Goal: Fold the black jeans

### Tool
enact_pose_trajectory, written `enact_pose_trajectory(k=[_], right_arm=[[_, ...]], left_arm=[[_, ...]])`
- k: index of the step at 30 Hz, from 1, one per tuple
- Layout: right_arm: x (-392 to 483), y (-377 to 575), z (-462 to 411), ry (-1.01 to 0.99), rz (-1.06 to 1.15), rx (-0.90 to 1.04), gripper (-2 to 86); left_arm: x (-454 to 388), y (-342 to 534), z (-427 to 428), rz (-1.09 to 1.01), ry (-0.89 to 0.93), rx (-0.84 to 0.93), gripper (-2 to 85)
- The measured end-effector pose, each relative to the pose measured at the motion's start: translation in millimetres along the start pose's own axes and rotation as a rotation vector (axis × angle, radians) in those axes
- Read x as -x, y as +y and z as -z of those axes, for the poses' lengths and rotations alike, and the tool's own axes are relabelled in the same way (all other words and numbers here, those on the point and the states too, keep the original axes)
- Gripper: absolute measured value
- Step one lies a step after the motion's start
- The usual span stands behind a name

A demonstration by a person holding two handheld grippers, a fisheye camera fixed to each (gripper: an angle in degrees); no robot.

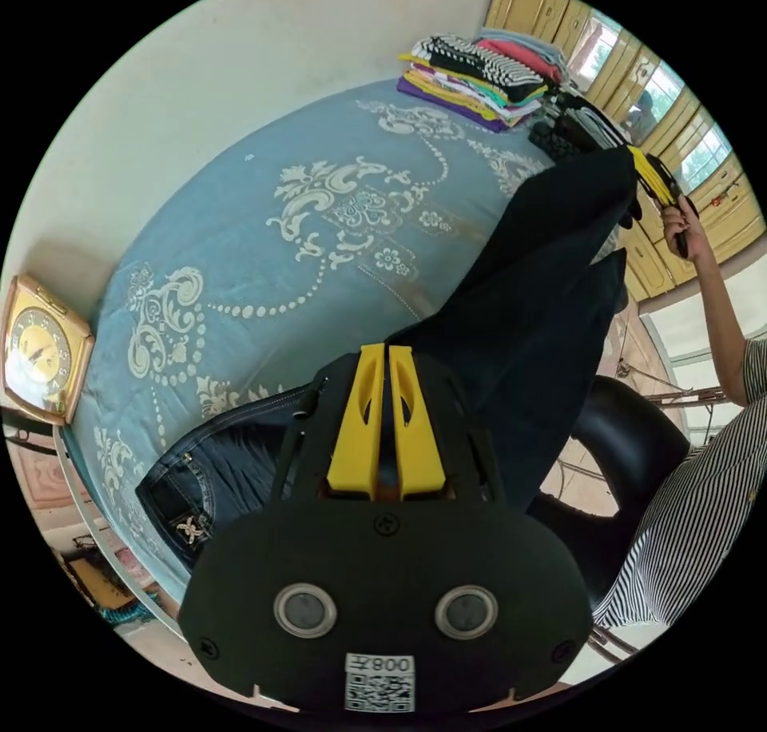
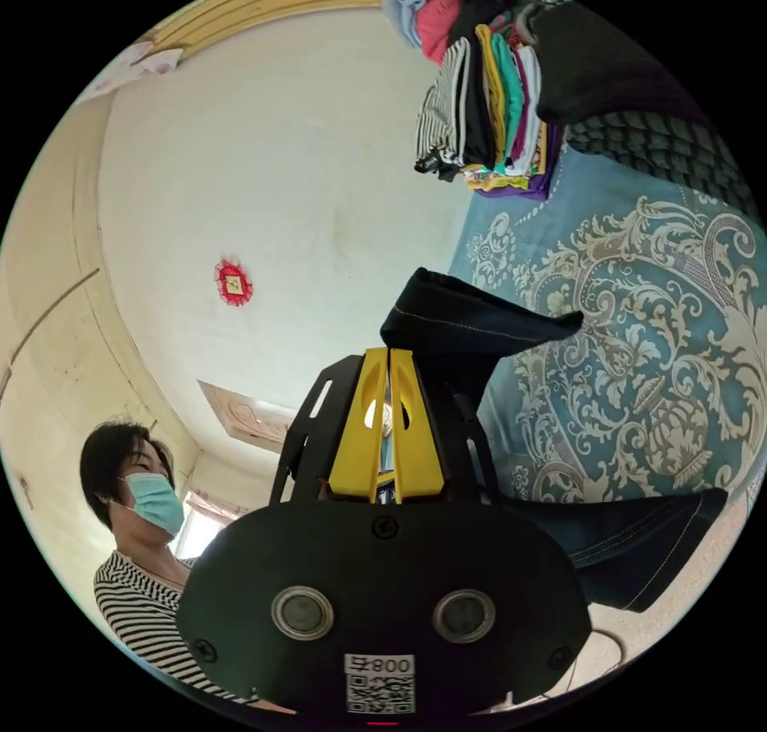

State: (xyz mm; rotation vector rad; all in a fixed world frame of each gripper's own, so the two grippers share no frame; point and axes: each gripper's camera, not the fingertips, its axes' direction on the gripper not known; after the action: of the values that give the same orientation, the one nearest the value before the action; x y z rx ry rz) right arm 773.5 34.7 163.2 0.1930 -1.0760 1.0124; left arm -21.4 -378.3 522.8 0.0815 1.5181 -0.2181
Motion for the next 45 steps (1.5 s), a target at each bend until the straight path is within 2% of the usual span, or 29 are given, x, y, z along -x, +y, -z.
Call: enact_pose_trajectory(k=[3,6,9,11,12,14,19,25,29,31,35,40,45], right_arm=[[25,-1,0,-0.027,0.080,-0.040,0.1],[33,-28,-33,0.038,0.121,-0.009,0.1],[11,-75,-86,0.136,0.061,0.072,0.3],[-13,-98,-114,0.226,-0.027,0.132,0.4],[-29,-104,-124,0.259,-0.120,0.158,0.5],[-31,-100,-130,0.242,-0.073,0.171,0.6],[-16,-51,-106,0.427,0.181,0.378,2.9],[-30,16,-13,0.671,0.081,0.417,6.4],[-49,46,31,0.752,-0.090,0.368,7.6],[-68,57,47,0.661,-0.214,0.315,8.1],[-83,58,37,0.682,-0.259,0.308,8.0],[-101,53,11,0.652,-0.328,0.277,7.8],[-110,54,-8,0.682,-0.375,0.266,4.2]], left_arm=[[17,4,42,0.077,-0.030,-0.124,1.5],[38,-11,52,0.167,-0.091,-0.149,2.1],[61,-32,38,0.285,-0.155,-0.069,3.3],[72,-36,30,0.355,-0.131,-0.015,4.4],[74,-31,33,0.404,-0.143,-0.028,5.1],[72,-15,45,0.429,-0.072,-0.096,5.9],[40,54,79,0.370,0.117,-0.143,7.7],[-51,127,96,0.291,0.294,0.021,10.5],[-124,141,109,0.171,0.266,0.113,12.0],[-146,142,116,0.117,0.228,0.149,12.3],[-188,139,121,-0.026,0.070,0.268,12.6],[-211,135,150,-0.058,0.035,0.273,11.6],[-235,130,191,-0.057,0.042,0.253,5.6]])
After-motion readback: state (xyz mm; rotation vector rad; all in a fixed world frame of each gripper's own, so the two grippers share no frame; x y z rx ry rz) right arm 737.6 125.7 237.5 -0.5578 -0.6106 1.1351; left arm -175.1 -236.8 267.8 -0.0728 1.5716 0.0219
